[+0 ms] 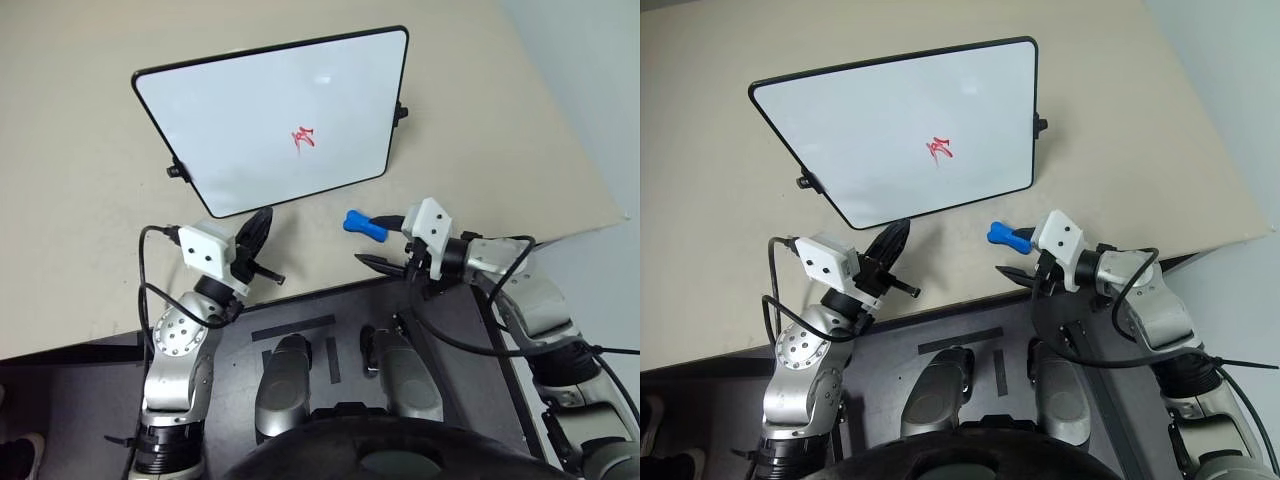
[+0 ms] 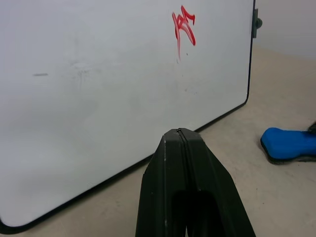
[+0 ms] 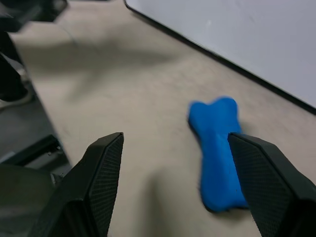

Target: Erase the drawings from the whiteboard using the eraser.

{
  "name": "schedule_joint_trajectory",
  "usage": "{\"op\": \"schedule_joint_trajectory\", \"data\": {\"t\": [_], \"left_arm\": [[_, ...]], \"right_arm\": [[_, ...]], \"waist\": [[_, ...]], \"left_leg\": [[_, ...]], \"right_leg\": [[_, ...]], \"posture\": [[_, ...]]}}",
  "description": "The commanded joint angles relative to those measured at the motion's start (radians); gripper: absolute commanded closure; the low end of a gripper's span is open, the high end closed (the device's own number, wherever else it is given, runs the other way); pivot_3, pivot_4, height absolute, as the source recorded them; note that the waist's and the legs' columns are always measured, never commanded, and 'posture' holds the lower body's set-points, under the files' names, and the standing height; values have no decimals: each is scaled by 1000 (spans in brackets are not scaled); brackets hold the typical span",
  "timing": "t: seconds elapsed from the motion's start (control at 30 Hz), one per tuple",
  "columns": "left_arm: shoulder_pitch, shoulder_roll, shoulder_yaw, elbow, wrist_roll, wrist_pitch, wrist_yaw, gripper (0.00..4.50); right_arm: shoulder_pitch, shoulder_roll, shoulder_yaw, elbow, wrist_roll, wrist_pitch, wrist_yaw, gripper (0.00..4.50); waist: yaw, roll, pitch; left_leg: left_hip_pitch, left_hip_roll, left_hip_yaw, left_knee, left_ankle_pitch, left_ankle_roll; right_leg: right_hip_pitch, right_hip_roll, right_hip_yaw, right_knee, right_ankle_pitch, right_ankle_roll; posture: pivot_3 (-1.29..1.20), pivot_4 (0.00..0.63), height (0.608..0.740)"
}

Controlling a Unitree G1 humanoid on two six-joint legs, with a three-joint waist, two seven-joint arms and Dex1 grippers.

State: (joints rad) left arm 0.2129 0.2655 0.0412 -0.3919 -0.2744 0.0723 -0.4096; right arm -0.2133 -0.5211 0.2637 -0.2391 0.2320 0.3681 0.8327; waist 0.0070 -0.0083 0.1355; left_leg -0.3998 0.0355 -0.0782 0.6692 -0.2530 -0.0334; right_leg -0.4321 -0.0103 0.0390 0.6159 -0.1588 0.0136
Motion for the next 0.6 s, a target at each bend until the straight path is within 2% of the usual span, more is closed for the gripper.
{"op": "schedule_joint_trajectory", "data": {"t": [0.03,0.4,0.5,0.6], "left_arm": [[-19,-6,-7,-11,7,-27,-1,4500],[-28,-28,-21,3,22,-45,15,4500],[-30,-31,-17,7,23,-48,13,4500],[-36,-32,-16,11,25,-48,13,4500]], "right_arm": [[-25,17,5,33,-29,-53,-4,947],[-59,42,10,129,-70,-105,4,947],[-63,46,7,136,-78,-109,-4,1546],[-70,53,2,150,-91,-117,-20,2588]], "waist": [[0,0,0],[0,0,0],[0,0,0],[0,0,0]], "left_leg": [[0,0,0,0,0,0],[0,0,0,0,0,0],[0,0,0,0,0,0],[0,0,0,0,0,0]], "right_leg": [[0,0,0,0,0,-1],[0,0,0,0,1,-2],[0,0,0,0,1,-2],[0,0,0,0,1,-2]], "posture": [[0,150,740],[0,150,740],[0,150,740],[0,150,740]]}}
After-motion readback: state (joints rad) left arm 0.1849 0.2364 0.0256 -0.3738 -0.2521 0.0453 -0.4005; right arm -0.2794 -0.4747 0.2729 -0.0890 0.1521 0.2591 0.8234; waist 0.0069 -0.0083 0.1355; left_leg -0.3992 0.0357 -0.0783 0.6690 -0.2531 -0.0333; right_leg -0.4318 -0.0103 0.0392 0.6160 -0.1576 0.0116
